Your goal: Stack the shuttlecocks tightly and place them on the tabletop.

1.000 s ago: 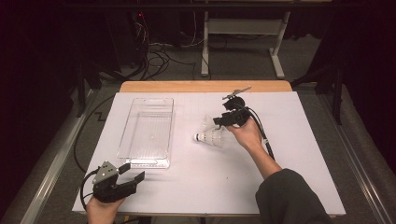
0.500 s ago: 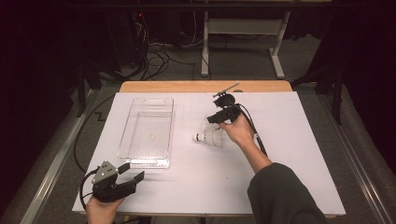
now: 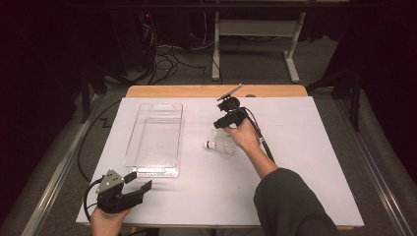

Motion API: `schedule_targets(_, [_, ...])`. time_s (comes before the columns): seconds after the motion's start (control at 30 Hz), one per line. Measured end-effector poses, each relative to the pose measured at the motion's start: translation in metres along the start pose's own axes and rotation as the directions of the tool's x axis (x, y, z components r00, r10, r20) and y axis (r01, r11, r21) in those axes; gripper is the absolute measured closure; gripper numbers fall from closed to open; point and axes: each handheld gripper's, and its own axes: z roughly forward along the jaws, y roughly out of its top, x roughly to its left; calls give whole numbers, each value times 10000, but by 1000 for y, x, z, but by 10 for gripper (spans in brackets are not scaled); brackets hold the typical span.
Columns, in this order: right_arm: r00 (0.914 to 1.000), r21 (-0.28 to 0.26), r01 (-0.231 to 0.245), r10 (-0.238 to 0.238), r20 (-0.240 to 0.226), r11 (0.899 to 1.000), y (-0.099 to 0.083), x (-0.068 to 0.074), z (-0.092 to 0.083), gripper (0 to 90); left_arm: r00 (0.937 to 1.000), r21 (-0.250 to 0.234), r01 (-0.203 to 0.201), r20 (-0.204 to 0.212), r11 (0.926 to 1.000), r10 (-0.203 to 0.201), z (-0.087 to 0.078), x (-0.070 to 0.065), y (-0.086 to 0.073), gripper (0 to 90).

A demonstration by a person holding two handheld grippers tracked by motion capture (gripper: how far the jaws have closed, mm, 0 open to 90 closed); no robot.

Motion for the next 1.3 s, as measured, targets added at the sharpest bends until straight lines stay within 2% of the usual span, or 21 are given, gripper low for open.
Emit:
schedule_targets(0.13, [9999,264,-18,15,127,9996,2,2,4,517,10000,21,62,41,10000,-62,-1,1,0,336])
schedule_targets(0.37, [9998,336,-13,6,221,9994,5,4,8,519,10000,-8,60,42,10000,-59,0,0,-1,335])
schedule_targets(0.63, [9982,636,59,-97,599,9980,7,8,13,525,10000,10,62,48,10000,-62,0,0,-1,336])
schedule_targets(0.8, [9974,798,38,-95,713,9968,7,8,16,558,10000,25,69,58,10000,-69,-1,0,-1,336])
schedule_targets(1.3, [9968,792,24,-87,794,9969,6,7,16,672,9999,-20,116,80,9999,-116,-1,0,-1,338])
